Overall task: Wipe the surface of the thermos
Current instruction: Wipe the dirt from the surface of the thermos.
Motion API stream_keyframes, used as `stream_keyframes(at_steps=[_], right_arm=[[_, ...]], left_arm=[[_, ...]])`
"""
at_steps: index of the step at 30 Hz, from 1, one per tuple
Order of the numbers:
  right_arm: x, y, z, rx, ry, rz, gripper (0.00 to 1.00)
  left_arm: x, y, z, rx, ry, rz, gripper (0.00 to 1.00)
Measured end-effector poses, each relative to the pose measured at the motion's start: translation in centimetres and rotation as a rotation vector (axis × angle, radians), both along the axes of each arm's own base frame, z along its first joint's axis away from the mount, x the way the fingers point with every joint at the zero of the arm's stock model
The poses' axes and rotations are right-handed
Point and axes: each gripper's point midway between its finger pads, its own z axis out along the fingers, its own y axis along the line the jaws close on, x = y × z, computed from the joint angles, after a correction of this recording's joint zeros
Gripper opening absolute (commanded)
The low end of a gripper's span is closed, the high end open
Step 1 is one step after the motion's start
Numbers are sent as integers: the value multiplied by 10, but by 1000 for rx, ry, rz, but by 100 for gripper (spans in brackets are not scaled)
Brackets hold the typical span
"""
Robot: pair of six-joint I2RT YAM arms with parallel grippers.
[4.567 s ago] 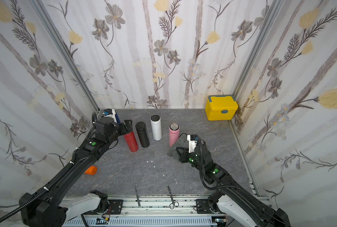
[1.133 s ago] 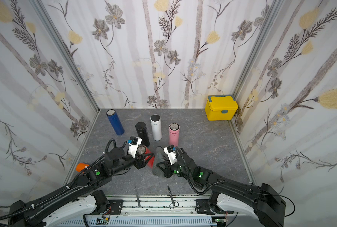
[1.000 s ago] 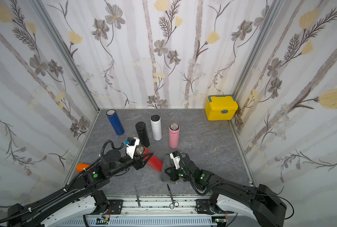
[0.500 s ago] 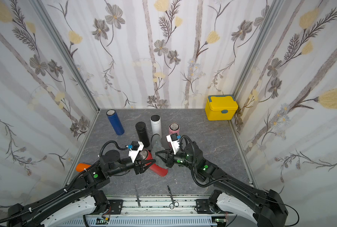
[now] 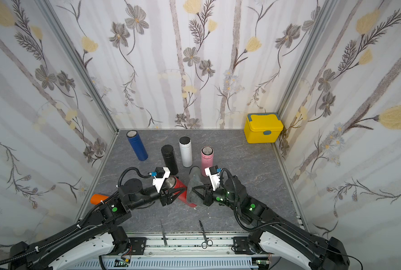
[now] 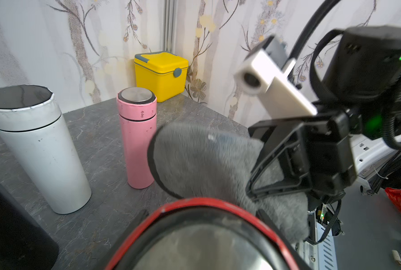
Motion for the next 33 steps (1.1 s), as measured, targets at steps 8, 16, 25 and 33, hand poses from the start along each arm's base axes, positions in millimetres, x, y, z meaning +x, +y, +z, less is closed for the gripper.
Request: stream_keyframes(at_steps=[8, 16, 25, 33], right_arm=[[20, 11, -46, -95, 38, -46, 0], [-3, -21, -109, -261, 122, -141, 0], [8, 8, -11, -87, -140, -260, 0], [43, -1, -53, -216, -77, -492, 0]], left_arm=[[8, 2, -1, -8, 33, 49, 0], [45, 23, 39, -98, 80, 312, 0], [67, 12, 38, -168, 313, 428, 0], [71, 22, 16, -105, 444, 537, 0]])
